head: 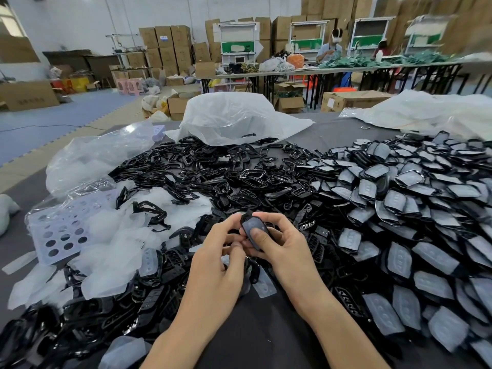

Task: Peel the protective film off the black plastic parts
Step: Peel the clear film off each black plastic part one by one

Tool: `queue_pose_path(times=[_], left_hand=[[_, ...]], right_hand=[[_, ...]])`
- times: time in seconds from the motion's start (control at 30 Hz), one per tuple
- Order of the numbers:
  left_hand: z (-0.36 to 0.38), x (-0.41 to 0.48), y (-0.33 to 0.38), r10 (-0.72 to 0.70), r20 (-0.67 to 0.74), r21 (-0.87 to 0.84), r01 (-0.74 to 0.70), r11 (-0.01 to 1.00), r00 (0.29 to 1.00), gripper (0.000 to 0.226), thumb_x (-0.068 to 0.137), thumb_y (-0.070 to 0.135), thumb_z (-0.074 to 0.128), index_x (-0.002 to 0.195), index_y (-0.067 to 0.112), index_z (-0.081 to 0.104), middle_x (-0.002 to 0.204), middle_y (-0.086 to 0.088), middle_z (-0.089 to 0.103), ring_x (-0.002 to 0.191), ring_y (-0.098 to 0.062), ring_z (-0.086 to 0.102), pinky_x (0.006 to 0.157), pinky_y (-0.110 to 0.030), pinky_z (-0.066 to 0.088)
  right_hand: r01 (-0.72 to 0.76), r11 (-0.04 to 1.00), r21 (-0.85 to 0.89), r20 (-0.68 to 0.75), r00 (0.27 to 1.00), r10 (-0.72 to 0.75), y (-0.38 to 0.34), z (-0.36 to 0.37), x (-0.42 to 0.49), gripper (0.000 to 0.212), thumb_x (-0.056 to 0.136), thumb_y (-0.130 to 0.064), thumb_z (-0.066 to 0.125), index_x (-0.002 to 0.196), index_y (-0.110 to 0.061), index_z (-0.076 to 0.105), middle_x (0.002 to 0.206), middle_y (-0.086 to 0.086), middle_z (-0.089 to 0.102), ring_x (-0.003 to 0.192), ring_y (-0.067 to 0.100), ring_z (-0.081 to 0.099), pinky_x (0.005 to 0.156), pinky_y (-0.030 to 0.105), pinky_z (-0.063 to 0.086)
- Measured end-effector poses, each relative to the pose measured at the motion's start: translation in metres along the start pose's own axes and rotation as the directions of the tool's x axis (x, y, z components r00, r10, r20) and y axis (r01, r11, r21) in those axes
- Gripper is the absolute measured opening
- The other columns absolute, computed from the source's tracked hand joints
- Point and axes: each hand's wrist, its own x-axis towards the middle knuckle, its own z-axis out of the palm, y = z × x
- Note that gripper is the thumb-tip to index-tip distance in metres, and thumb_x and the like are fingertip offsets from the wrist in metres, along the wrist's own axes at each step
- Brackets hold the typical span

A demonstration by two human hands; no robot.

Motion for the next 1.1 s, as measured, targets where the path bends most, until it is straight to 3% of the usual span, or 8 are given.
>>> queue_pose_path(times=[0.17, 0.33, 0.5, 0.63, 0.87, 1.1], left_hand=[[0.0, 0.0, 0.002, 0.041, 0.029, 0.049, -0.043, 0.998, 0.999, 0.044, 0.09, 0.009, 0.049, 0.13, 0.026, 0.058, 0.112, 0.017, 0.062, 0.107, -0.005, 0.062, 0.081, -0.007, 0.044], [0.0, -0.001, 0.003, 0.035, 0.04, 0.039, -0.037, 0.999, 0.999, 0.043, 0.095, 0.0, 0.052, 0.127, 0.028, 0.058, 0.109, 0.013, 0.065, 0.101, -0.007, 0.065, 0.08, -0.009, 0.046], [0.001, 0.001, 0.006, -0.053, -0.026, -0.062, 0.051, 0.997, 0.998, 0.026, 0.097, 0.012, 0.058, 0.112, 0.033, 0.064, 0.093, 0.016, 0.071, 0.084, -0.001, 0.069, 0.068, -0.006, 0.047], [-0.001, 0.005, 0.005, -0.141, -0.042, -0.107, 0.136, 0.985, 0.989, 0.018, 0.094, 0.018, 0.065, 0.103, 0.033, 0.067, 0.089, 0.012, 0.071, 0.076, -0.005, 0.069, 0.066, -0.012, 0.05], [-0.004, 0.011, -0.001, -0.22, -0.048, -0.168, 0.209, 0.963, 0.974, 0.005, 0.093, 0.016, 0.065, 0.091, 0.021, 0.065, 0.078, 0.008, 0.071, 0.068, -0.001, 0.064, 0.061, -0.008, 0.046], [-0.006, 0.012, -0.003, -0.298, 0.005, -0.244, 0.291, 0.925, 0.954, 0.011, 0.095, 0.019, 0.063, 0.093, 0.028, 0.068, 0.084, 0.003, 0.075, 0.074, -0.01, 0.07, 0.064, -0.01, 0.05]], right_hand=[[0.002, 1.0, -0.021, -0.049, 0.999, -0.003, 0.003, -0.002, 0.002, 0.012, 0.095, -0.008, 0.064, 0.103, -0.018, 0.067, 0.094, 0.013, 0.077, 0.085, 0.03, 0.075, 0.074, 0.027, 0.06], [-0.003, 1.0, -0.023, -0.051, 0.999, 0.002, 0.006, -0.004, 0.002, 0.011, 0.095, -0.011, 0.067, 0.101, -0.019, 0.069, 0.087, 0.005, 0.075, 0.073, 0.016, 0.071, 0.07, 0.022, 0.056], [-0.006, 0.997, -0.082, -0.034, 0.999, 0.003, 0.005, -0.004, 0.001, 0.014, 0.094, -0.008, 0.066, 0.104, -0.017, 0.07, 0.087, 0.002, 0.072, 0.069, 0.009, 0.067, 0.067, 0.019, 0.054], [0.017, 0.988, -0.151, 0.05, 0.999, -0.009, 0.002, -0.002, -0.001, 0.019, 0.097, -0.005, 0.061, 0.107, -0.018, 0.073, 0.086, -0.002, 0.074, 0.069, 0.005, 0.065, 0.066, 0.018, 0.053], [-0.025, 0.992, -0.123, 0.012, 1.0, 0.026, 0.002, -0.002, 0.0, 0.028, 0.097, -0.008, 0.063, 0.12, -0.024, 0.065, 0.091, 0.0, 0.075, 0.075, 0.011, 0.071, 0.071, 0.02, 0.056], [-0.071, 0.997, -0.031, -0.013, 0.997, 0.071, 0.002, -0.003, 0.002, 0.014, 0.098, -0.005, 0.06, 0.106, -0.012, 0.07, 0.097, 0.013, 0.077, 0.078, 0.021, 0.073, 0.072, 0.021, 0.058]])
